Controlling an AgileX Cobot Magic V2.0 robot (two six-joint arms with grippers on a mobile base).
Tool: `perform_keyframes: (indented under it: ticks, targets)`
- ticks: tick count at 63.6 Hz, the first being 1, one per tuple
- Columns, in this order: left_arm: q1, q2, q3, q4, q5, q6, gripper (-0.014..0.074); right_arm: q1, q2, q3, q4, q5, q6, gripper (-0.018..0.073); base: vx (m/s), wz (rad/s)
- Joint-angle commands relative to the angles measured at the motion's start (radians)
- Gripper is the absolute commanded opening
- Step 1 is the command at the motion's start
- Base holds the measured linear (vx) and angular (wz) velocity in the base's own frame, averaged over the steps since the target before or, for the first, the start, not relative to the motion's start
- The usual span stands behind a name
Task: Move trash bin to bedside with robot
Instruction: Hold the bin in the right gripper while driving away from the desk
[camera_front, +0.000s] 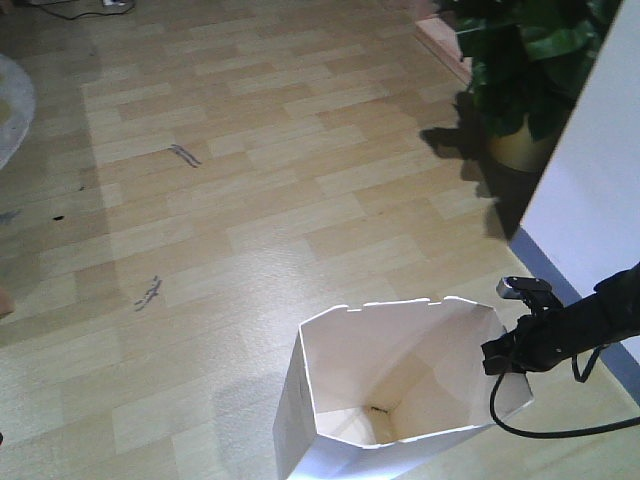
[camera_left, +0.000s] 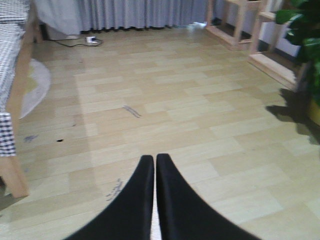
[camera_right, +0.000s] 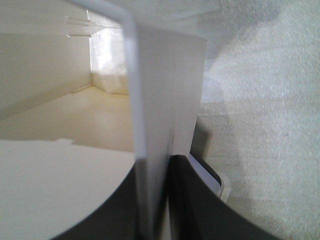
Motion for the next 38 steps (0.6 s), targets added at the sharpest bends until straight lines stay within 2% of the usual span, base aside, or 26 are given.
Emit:
perform_keyframes:
  ticks: [1, 38]
  targets:
    - [-0.003, -0.014, 0.003, -0.002, -0.066, -0.004, -0.0006, -0.002, -0.074, -0.006, 0.034, 0.201, 0.004, -0.0005, 0.15, 0.36]
    - [-0.003, -0.014, 0.003, -0.002, -0.066, -0.004, -0.0006, -0.002, -0.074, -0.006, 0.034, 0.201, 0.004, -0.0005, 0.22, 0.24]
